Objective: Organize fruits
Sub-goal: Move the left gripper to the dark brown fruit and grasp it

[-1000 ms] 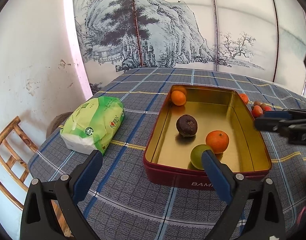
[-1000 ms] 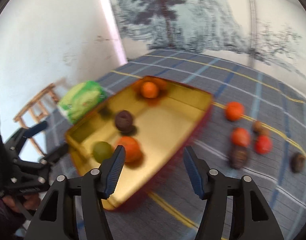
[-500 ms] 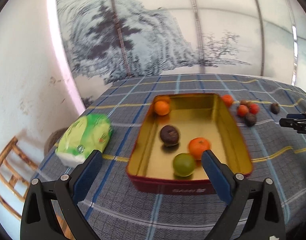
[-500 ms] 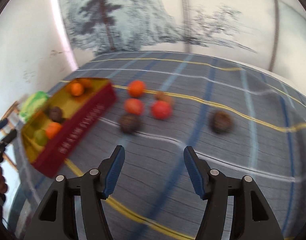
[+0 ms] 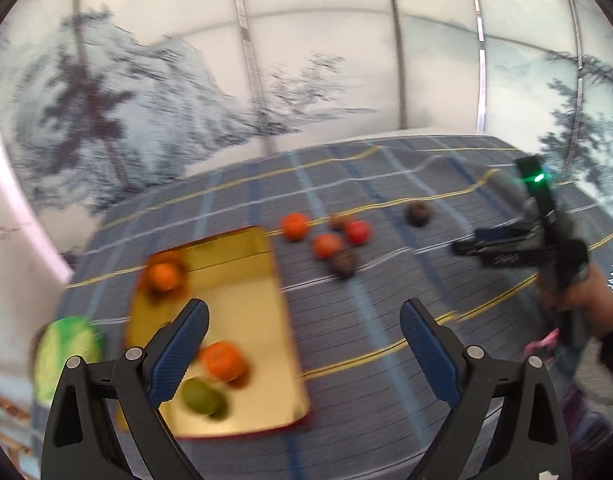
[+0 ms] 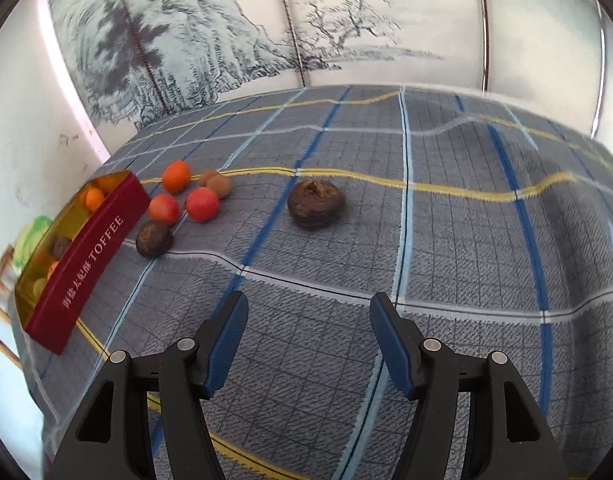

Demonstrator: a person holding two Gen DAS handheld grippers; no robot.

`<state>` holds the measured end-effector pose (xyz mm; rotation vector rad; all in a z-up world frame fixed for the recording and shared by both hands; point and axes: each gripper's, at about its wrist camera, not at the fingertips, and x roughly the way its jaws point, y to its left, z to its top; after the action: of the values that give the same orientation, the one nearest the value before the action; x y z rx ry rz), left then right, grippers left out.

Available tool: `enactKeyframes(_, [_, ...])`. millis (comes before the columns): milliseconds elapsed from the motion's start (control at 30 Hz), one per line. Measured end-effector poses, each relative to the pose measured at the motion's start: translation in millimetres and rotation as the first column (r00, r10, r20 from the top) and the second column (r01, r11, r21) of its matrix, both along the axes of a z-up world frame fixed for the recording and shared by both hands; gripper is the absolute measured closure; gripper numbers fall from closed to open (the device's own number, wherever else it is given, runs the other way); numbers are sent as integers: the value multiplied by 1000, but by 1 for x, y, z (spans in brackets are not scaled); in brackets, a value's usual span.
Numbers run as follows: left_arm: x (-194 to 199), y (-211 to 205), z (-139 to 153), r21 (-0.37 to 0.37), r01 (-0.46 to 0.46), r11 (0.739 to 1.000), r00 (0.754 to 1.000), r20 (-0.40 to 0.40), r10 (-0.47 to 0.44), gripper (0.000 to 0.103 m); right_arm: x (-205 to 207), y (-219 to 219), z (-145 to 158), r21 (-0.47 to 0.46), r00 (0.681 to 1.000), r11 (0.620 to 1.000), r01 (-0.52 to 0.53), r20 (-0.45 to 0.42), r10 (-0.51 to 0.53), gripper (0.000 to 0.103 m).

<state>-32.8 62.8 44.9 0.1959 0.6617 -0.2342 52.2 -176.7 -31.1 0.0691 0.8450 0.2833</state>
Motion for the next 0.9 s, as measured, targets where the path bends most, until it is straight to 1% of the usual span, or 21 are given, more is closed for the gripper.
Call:
enactKeyframes(33, [8, -6, 1, -17, 14, 1000, 1000, -20, -14, 18, 1, -2, -1, 10, 1000, 1000, 5, -10, -4, 38])
enactKeyframes(67, [20, -14, 1, -38, 28, 999, 998, -49, -30, 21, 2, -5, -2, 28, 1000, 1000, 8, -16, -8, 38])
enactKeyframes(100, [28, -20, 0, -51, 35, 998, 997, -72, -39, 27, 3, -8, -2, 50, 1000, 999, 8, -20, -7, 38])
enactKeyframes(133, [43, -28, -4, -70, 40, 997, 993, -111, -47, 35, 3, -10, -2, 62, 1000, 998, 9, -23, -7, 38])
enactKeyframes(167, [54, -34, -8, -75, 35, 997, 989, -139, -45, 39, 4, -13, -3, 84, 1000, 996, 8, -24, -6, 37])
enactKeyframes(200, [65, -40, -13, -75, 29, 997, 985, -169, -42, 46, 4, -15, -3, 100, 1000, 995, 7, -25, -4, 37])
enactKeyframes(233, [76, -46, -18, -73, 25, 997, 981, -192, -38, 47, 4, -16, -3, 113, 1000, 994, 5, -26, -3, 36])
enactKeyframes(300, [92, -55, -27, -62, 11, 998, 974, -225, -25, 47, 4, -18, -4, 142, 1000, 990, 4, -28, 0, 35])
enactKeyframes(400, [109, -63, -39, -38, 0, 999, 968, -249, -9, 48, 4, -22, -4, 184, 1000, 983, 1, -29, 5, 35])
enactKeyframes(533, [126, -67, -54, -3, -36, 999, 958, -284, 33, 55, 4, -24, -5, 217, 999, 976, -17, -31, 24, 34])
enactKeyframes(600, [133, -67, -61, 14, -56, 998, 953, -296, 57, 56, 4, -23, -4, 227, 999, 974, -25, -29, 32, 34])
enactKeyframes(767, [145, -65, -73, 31, -100, 995, 944, -313, 104, 57, 3, -25, -4, 252, 999, 967, -38, -22, 45, 33])
enactKeyframes(900, [151, -67, -79, 55, -122, 991, 945, -299, 133, 57, 3, -23, -4, 257, 998, 965, -48, -20, 56, 33])
